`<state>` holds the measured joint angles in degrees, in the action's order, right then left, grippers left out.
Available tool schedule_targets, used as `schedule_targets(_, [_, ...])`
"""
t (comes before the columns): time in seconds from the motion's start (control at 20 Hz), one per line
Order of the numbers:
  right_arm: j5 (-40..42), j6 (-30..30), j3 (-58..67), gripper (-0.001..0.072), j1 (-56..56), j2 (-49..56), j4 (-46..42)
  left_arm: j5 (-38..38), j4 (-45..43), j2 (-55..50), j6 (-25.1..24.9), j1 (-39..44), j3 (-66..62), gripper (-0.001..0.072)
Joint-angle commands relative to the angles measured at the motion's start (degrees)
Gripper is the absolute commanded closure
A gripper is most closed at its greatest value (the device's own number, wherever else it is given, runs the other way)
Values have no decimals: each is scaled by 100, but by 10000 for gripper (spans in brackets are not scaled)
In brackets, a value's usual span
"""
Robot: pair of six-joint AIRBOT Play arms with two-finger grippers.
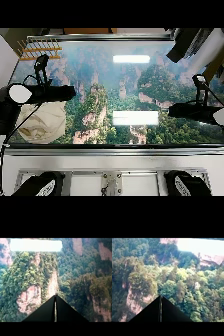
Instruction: Fold the clothes and pants, and hang the long-sleeved shirts on hangers.
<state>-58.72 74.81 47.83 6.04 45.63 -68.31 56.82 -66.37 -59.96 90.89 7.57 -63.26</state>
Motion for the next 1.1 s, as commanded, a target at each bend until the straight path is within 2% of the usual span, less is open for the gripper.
schedule_targets(0.0, [-2, 0, 4, 697, -4, 4, 2, -2, 0, -4, -2, -4, -7, 690])
schedule_targets(0.5, [-2, 2, 4, 697, -7, 4, 2, -136, -125, -2, -13, -31, -9, 675])
schedule_targets(0.55, [-2, 0, 4, 697, -7, 4, 2, -149, -361, 0, -83, -92, -39, 365])
schedule_targets(0.6, [-2, 0, 4, 697, -7, 4, 2, -133, -763, 0, -98, -214, -87, -10])
schedule_targets(0.7, [-2, 0, 4, 697, -7, 4, 4, 76, -1589, 0, -83, -579, -120, 4])
schedule_targets(0.8, [0, 0, 4, 697, -7, 4, 2, 575, -2267, -70, 232, -1145, -61, 5])
schedule_targets(0.9, [-2, 0, 4, 697, -7, 4, 2, 713, -2404, -101, 291, -1742, 348, 7])
schedule_targets(1.05, [-2, 0, 4, 697, -7, 4, 2, 490, -2396, -334, 302, -2450, 1095, 15])
